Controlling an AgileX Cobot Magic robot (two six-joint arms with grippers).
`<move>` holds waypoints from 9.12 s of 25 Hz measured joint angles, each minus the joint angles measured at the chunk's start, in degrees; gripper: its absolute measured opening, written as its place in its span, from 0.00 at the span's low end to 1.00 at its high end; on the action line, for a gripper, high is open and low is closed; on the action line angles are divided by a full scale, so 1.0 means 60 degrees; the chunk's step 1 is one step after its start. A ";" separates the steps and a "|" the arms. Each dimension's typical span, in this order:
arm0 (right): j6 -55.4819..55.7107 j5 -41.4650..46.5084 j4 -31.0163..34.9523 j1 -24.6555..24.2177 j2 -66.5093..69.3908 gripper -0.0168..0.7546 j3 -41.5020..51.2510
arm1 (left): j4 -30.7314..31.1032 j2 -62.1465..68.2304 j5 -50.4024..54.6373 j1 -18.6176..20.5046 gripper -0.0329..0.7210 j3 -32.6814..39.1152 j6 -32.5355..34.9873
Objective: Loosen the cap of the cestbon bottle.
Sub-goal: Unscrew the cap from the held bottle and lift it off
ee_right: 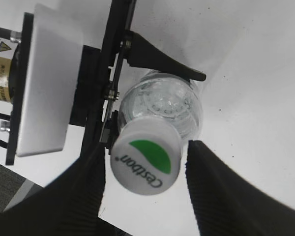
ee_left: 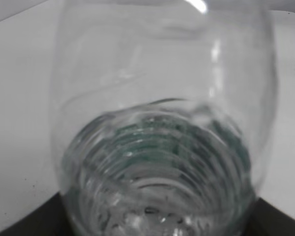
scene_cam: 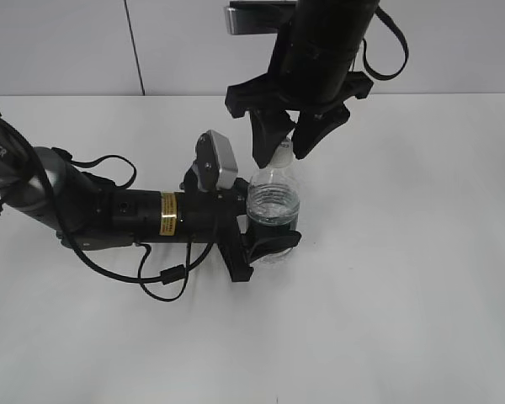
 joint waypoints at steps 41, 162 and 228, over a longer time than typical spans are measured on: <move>-1.3777 0.0000 -0.0014 0.0000 0.0028 0.41 -0.0215 | 0.0001 0.0000 0.0011 0.0000 0.58 -0.0006 0.0031; -1.4610 -0.0003 -0.0080 0.0008 0.0014 0.40 -0.0348 | -0.0088 0.0000 -0.0017 0.0002 0.58 -0.0006 -0.0076; 0.1427 0.0018 -0.0144 0.0096 -0.0219 0.66 -0.0223 | 0.0000 0.0000 -0.0078 0.0023 0.58 -0.0006 -0.0021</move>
